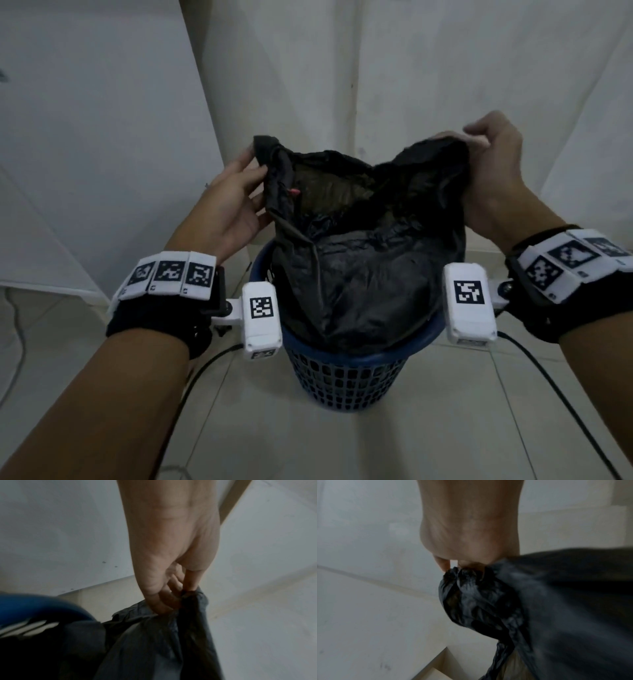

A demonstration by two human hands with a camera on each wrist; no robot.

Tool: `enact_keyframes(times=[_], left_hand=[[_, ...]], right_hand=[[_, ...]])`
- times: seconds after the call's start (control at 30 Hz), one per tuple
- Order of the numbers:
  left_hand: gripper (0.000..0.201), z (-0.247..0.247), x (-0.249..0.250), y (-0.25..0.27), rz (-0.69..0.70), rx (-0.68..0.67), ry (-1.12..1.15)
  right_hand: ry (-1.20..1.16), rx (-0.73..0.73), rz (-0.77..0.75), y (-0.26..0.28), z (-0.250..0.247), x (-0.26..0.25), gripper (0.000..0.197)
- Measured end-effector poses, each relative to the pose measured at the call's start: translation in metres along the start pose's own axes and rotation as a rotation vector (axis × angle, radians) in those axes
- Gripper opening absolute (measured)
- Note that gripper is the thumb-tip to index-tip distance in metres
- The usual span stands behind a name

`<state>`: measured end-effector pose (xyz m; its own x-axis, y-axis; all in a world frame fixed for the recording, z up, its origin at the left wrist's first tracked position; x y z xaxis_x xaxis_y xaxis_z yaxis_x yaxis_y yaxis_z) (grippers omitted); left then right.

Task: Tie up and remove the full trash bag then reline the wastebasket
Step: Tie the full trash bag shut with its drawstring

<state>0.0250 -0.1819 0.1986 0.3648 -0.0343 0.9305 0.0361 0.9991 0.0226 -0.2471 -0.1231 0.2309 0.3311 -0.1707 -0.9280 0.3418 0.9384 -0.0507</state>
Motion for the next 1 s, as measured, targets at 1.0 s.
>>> enact_keyframes(times=[1.0], left_hand=[[0.044,0.004,-0.024,0.058,0.267,-0.086,-0.493]], right_hand=[[0.248,-0.35,0.001,0.031,0.018,-0.005,0.029]])
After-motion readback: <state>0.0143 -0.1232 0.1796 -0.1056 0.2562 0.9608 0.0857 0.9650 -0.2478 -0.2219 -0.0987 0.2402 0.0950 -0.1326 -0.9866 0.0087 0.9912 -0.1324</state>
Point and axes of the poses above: each hand's wrist, its own y-axis away from the middle knuckle, its own z-axis out of the palm, x = y × z, the point moved 1 cm from there along -y, towards the middle knuckle, and after that the axes turned 7 degrees about x, right-handed, at the moved point
